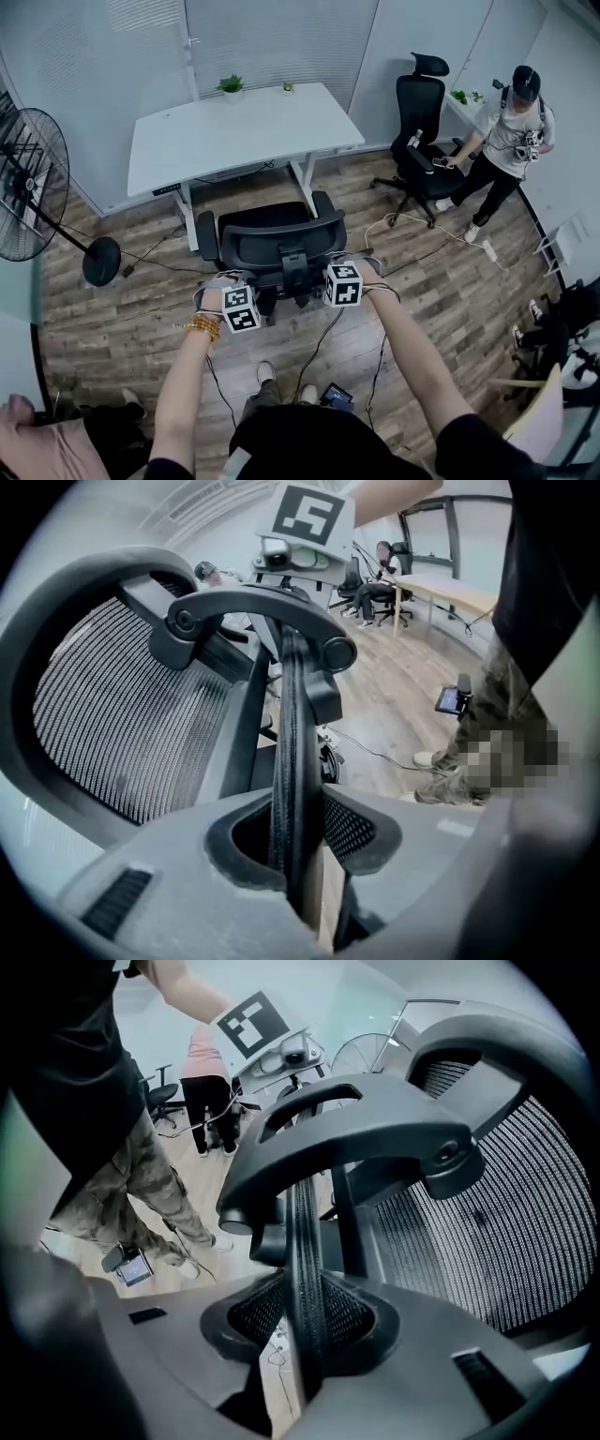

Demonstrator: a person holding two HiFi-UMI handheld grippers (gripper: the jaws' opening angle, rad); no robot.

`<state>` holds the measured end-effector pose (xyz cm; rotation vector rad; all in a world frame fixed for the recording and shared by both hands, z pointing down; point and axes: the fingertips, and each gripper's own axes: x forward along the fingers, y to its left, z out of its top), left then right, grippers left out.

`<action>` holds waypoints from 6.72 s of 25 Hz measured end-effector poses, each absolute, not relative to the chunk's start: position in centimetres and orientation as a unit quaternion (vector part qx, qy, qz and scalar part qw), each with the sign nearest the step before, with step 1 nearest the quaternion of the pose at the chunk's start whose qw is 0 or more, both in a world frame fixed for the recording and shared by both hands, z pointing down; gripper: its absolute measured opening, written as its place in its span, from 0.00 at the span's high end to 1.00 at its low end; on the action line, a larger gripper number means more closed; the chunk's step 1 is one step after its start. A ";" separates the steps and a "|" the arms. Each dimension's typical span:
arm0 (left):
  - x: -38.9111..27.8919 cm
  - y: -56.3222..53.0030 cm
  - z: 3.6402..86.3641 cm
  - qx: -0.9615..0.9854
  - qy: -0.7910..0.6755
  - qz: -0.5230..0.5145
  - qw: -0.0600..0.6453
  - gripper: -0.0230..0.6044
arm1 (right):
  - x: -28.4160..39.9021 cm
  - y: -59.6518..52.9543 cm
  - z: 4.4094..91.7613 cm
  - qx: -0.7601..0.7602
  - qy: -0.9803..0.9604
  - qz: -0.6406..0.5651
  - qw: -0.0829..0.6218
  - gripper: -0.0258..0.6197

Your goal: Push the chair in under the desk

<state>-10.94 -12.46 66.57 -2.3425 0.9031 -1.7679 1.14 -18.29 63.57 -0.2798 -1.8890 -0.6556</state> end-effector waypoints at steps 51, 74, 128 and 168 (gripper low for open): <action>-12.3 -25.2 66.4 -0.757 0.295 -0.583 -0.011 0.78 | -0.3 -31.6 63.4 -0.130 -0.781 -0.272 0.547 0.78; -11.9 -30.7 65.9 -0.745 0.315 -0.588 -0.027 0.78 | -0.2 -37.7 63.0 -0.159 -0.777 -0.290 0.535 0.78; -11.0 -31.9 66.0 -0.736 0.335 -0.587 -0.048 0.79 | 0.0 -39.5 63.4 -0.180 -0.787 -0.312 0.501 0.79; -19.8 -39.4 66.2 -0.736 0.323 -0.594 -0.032 0.80 | -8.3 -46.7 63.5 -0.170 -0.783 -0.294 0.521 0.79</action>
